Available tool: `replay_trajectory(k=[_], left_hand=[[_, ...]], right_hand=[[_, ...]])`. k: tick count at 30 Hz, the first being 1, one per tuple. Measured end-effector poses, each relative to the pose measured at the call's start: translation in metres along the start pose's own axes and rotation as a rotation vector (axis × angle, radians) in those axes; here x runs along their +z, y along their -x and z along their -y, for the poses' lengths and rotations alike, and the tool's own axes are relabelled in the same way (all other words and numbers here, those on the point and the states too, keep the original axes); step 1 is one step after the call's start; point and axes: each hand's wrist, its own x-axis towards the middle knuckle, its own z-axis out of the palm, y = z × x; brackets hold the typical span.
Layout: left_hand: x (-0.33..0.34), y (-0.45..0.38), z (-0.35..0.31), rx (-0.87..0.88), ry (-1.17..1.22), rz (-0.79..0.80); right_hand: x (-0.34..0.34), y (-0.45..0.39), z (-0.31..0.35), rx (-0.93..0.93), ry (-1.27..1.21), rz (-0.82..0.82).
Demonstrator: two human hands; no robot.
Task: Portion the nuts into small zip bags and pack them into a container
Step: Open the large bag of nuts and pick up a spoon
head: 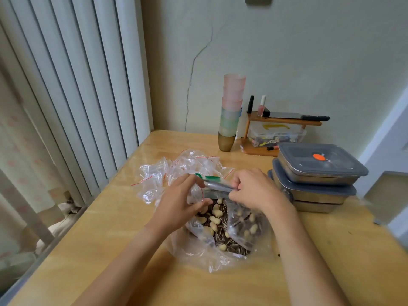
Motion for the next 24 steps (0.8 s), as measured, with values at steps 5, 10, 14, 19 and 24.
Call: replay_trajectory(k=[5,10,14,19,24], left_hand=[[-0.003,0.000,-0.001,-0.009,-0.017,-0.002],[-0.013,0.000,0.002,-0.036,-0.173,0.170],[-0.011,-0.004,0.002,-0.058,-0.216,0.122],[-0.009,-0.011,0.011,-0.079,-0.122,0.101],[-0.011,-0.008,0.014,-0.085,-0.077,0.108]], right_hand=[[0.002,-0.005,-0.007,-0.020,-0.008,-0.026],[-0.039,0.010,0.009,-0.144,-0.152,-0.414],[-0.039,0.017,0.031,-0.205,-0.518,-0.738],[0.023,-0.003,0.033,-0.206,-0.730,-0.645],[0.050,-0.007,0.012,-0.238,-0.642,-0.736]])
